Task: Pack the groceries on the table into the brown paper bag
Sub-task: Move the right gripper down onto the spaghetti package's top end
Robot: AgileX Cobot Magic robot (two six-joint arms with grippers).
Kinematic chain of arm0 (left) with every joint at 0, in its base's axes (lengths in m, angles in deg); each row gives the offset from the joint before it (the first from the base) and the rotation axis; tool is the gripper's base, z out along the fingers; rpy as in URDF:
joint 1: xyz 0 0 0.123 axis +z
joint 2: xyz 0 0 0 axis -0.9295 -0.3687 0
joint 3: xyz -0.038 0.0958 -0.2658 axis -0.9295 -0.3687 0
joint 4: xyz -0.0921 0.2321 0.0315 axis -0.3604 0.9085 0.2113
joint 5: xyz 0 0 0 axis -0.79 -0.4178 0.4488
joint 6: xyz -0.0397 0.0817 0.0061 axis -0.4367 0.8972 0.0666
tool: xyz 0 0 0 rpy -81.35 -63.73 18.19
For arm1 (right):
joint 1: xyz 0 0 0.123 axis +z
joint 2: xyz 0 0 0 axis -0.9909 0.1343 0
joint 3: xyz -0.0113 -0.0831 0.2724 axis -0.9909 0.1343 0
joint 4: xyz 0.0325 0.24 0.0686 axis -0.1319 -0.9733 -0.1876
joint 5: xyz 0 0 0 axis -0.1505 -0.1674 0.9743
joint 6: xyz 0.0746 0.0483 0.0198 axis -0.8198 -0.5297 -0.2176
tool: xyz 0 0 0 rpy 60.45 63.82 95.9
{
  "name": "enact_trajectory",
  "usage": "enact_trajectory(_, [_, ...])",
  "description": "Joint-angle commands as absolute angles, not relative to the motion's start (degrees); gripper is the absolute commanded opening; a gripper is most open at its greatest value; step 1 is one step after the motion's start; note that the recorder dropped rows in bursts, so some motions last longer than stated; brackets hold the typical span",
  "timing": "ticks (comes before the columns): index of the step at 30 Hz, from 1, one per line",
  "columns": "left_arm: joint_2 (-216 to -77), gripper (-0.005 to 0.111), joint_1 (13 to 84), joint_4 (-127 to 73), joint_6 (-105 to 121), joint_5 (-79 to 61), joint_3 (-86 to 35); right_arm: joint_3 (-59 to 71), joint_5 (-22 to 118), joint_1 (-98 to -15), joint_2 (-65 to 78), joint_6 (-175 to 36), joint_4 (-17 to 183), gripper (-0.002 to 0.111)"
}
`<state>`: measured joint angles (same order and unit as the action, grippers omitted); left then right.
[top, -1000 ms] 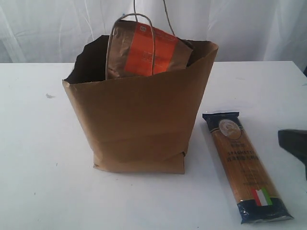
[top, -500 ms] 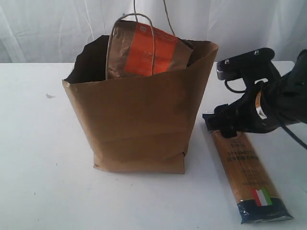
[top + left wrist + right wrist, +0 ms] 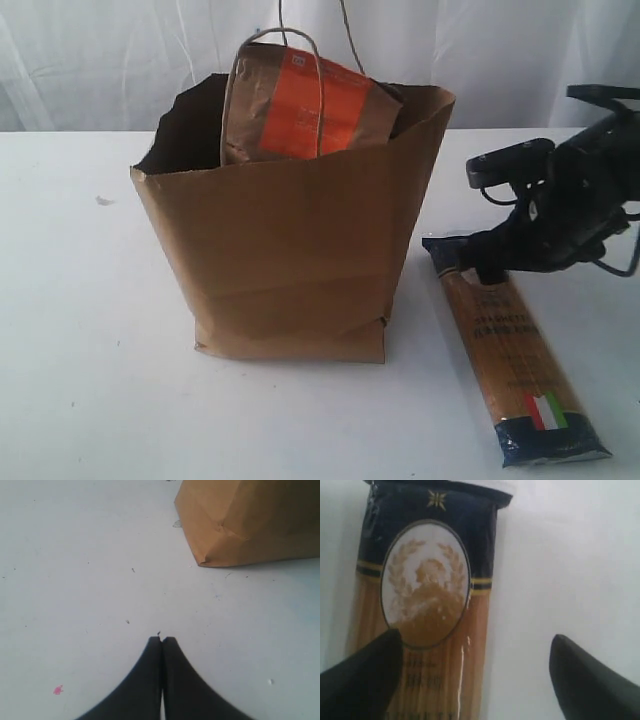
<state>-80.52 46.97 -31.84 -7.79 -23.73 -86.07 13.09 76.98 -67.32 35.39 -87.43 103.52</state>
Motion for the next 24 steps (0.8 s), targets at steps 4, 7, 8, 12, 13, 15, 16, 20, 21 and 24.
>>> enact_trajectory(4, [-79.99,0.0,47.23,-31.89,-7.88,-24.03,-86.21,3.55,78.62,-67.82,45.1,-80.69,97.36,0.075])
enact_trajectory(7, [-79.99,0.0,47.23,-31.89,-7.88,-24.03,-86.21,3.09,78.84,-67.82,46.42,-76.15,92.35,0.075])
enact_trajectory(8, [-79.99,0.0,47.23,-31.89,-7.88,-24.03,-86.21,3.09,78.24,-67.82,46.56,-75.17,91.28,0.076])
enact_trajectory(12, [-79.99,0.0,47.23,-31.78,-7.88,-24.04,-86.21,2.98,77.05,-67.55,46.69,-73.96,89.93,0.082])
enact_trajectory(13, [-79.99,0.0,47.23,-31.78,-7.88,-24.04,-86.21,2.98,76.92,-67.46,46.69,-73.65,89.93,0.083])
enact_trajectory(15, [-79.99,0.0,47.23,-31.78,-7.88,-24.04,-86.21,2.98,76.92,-67.34,46.69,-73.44,89.6,0.087])
enact_trajectory(16, [-79.99,0.0,47.23,-31.78,-7.88,-24.04,-86.21,2.98,76.92,-67.34,46.79,-73.44,89.38,0.09])
enact_trajectory(20, [-79.99,0.0,47.23,-31.78,-7.88,-24.04,-86.21,2.98,76.26,-67.34,47.35,-73.44,88.82,0.106])
enact_trajectory(21, [-79.99,0.0,47.23,-31.78,-7.88,-24.04,-86.21,2.98,75.79,-67.34,47.6,-73.19,88.82,0.105])
enact_trajectory(24, [-79.99,0.0,47.23,-31.78,-7.88,-24.04,-86.21,2.37,75.38,-67.34,49.23,-73.05,88.82,0.105])
